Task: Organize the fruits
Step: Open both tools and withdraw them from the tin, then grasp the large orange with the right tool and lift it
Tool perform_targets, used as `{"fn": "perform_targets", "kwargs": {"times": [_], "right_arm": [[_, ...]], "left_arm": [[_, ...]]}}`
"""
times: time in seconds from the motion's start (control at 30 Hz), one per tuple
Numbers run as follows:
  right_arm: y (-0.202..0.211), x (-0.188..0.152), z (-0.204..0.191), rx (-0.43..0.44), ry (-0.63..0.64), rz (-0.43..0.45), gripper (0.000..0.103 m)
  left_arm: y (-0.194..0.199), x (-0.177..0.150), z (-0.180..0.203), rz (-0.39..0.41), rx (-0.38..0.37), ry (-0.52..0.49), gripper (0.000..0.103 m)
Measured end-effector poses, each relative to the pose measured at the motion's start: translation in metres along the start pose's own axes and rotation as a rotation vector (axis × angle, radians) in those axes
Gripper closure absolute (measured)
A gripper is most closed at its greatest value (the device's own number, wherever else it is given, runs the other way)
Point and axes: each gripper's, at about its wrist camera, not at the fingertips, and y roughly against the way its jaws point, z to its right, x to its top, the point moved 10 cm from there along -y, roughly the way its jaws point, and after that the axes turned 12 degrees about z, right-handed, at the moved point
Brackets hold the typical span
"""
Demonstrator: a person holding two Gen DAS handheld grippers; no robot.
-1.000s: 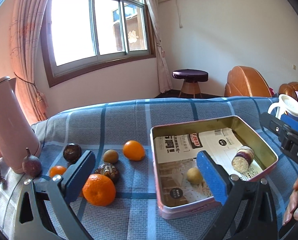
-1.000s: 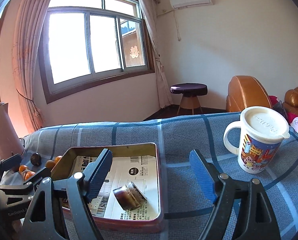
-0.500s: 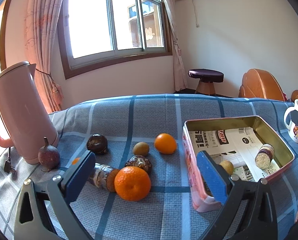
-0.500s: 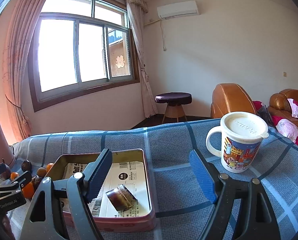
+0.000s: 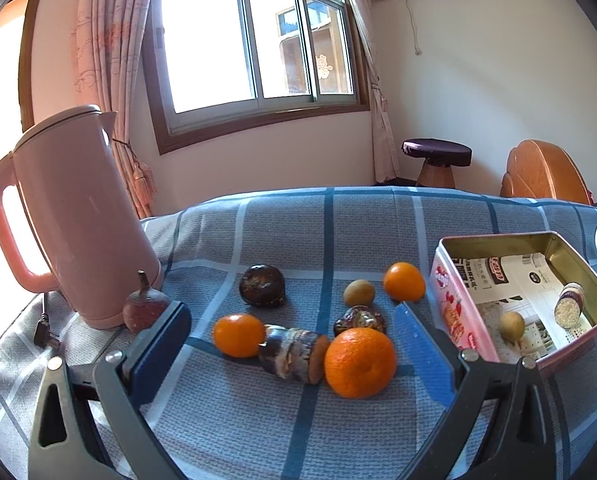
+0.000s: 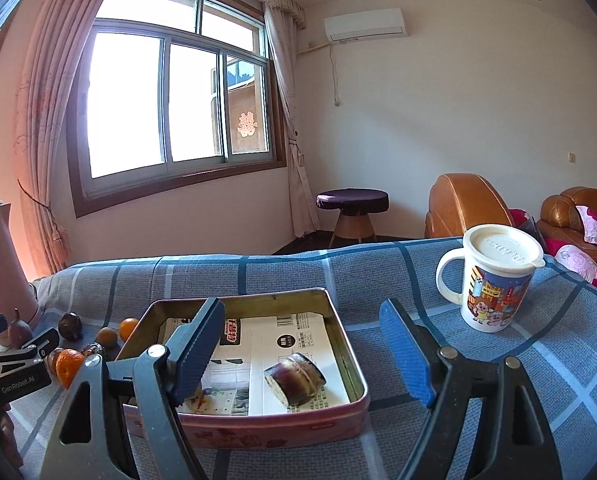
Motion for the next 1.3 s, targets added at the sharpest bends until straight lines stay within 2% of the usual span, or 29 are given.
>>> {"fn": "perform_targets", "kwargs": {"times": [0.2,0.4,0.67,0.77,0.83,0.87,0.9,1.03,1.2,1.3], "right_arm": [[0.005,-0.005,-0.041,0.055,0.014,-0.014,0.022],[0.008,-0.01,-0.089,0.13,0.06,-0.026,0.022],[0.007,-0.024,-0.157,0.266,0.103,-0.084,0.022],[0.001,-0.039,-0.186,0.323,0.141,-0.155,0.023],[-0.004,-0.05,-0.204,0.371,0.163,-0.208,0.035],[-0.006,-0.056,-0.212,0.391,0.18,-0.239,0.046],[-0.008,-0.063,-0.22,0.409,0.196,-0.27,0.048],[-0.015,-0.078,-0.234,0.446,0.215,-0.343,0.048],[-0.027,-0.101,-0.236,0.426,0.235,-0.458,0.048],[-0.03,-0.106,-0.239,0.423,0.255,-0.477,0.049]], "left_arm": [[-0.008,-0.003,-0.033,-0.005,0.03,-0.011,0.0],[-0.02,-0.009,-0.081,-0.032,0.094,0.027,0.0],[-0.033,-0.018,-0.133,-0.071,0.178,0.052,0.0],[-0.036,-0.022,-0.145,-0.089,0.221,0.037,0.0],[-0.038,-0.024,-0.149,-0.104,0.239,0.019,0.0],[-0.039,-0.025,-0.15,-0.109,0.246,0.013,0.0],[-0.038,-0.025,-0.15,-0.11,0.248,0.009,0.0],[-0.037,-0.024,-0.15,-0.106,0.254,-0.011,0.0],[-0.035,-0.024,-0.148,-0.119,0.233,-0.011,0.0],[-0.036,-0.025,-0.15,-0.131,0.227,0.003,0.0]]}}
